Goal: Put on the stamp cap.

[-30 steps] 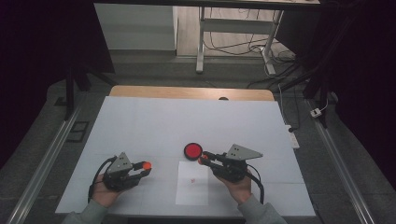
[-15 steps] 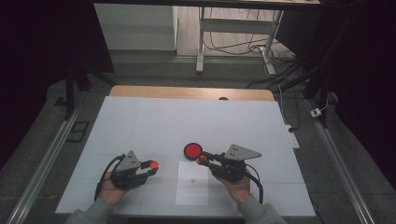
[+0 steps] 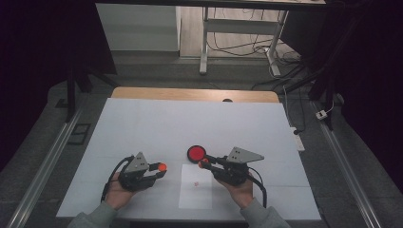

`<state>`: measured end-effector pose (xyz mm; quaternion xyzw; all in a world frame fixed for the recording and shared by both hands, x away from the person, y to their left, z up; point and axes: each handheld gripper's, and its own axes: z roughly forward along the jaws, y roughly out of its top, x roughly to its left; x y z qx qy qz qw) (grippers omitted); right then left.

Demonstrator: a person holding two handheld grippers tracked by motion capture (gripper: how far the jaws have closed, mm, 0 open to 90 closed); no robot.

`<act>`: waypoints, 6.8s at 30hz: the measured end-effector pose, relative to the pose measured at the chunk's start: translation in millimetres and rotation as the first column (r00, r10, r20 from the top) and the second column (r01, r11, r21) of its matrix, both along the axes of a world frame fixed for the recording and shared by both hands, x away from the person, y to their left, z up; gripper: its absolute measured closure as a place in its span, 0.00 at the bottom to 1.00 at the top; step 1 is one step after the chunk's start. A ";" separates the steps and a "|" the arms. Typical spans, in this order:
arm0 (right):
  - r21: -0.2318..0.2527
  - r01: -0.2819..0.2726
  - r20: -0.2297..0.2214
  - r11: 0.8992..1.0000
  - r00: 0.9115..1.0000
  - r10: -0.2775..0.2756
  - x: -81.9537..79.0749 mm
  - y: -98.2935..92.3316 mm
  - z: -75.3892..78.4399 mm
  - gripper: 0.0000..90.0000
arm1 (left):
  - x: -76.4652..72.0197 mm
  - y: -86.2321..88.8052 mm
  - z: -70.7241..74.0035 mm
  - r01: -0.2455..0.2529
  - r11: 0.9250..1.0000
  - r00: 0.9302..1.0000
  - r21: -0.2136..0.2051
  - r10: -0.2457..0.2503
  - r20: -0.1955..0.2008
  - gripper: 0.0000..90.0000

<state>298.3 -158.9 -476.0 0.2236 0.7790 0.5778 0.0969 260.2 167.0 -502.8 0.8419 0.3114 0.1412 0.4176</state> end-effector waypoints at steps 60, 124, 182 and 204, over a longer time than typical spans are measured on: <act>0.029 -0.008 -0.001 1.000 1.000 0.008 -1.4 0.2 1.9 0.80 | 29.3 -87.6 4.7 0.151 0.988 0.988 0.006 -0.151 -0.021 0.72; -0.005 -0.026 -0.007 1.000 1.000 0.026 -3.4 7.9 -5.4 0.80 | 19.8 -98.4 11.9 0.171 0.985 0.985 0.007 -0.171 0.029 0.72; -0.003 -0.012 0.006 1.000 1.000 0.012 -10.3 7.6 -15.0 0.81 | 9.7 -100.7 2.0 0.156 0.987 0.981 0.029 -0.158 0.108 0.72; 0.004 0.005 0.011 1.000 1.000 -0.005 -3.8 4.1 -13.6 0.81 | 11.2 -89.5 1.0 0.139 0.988 0.988 0.063 -0.142 0.052 0.33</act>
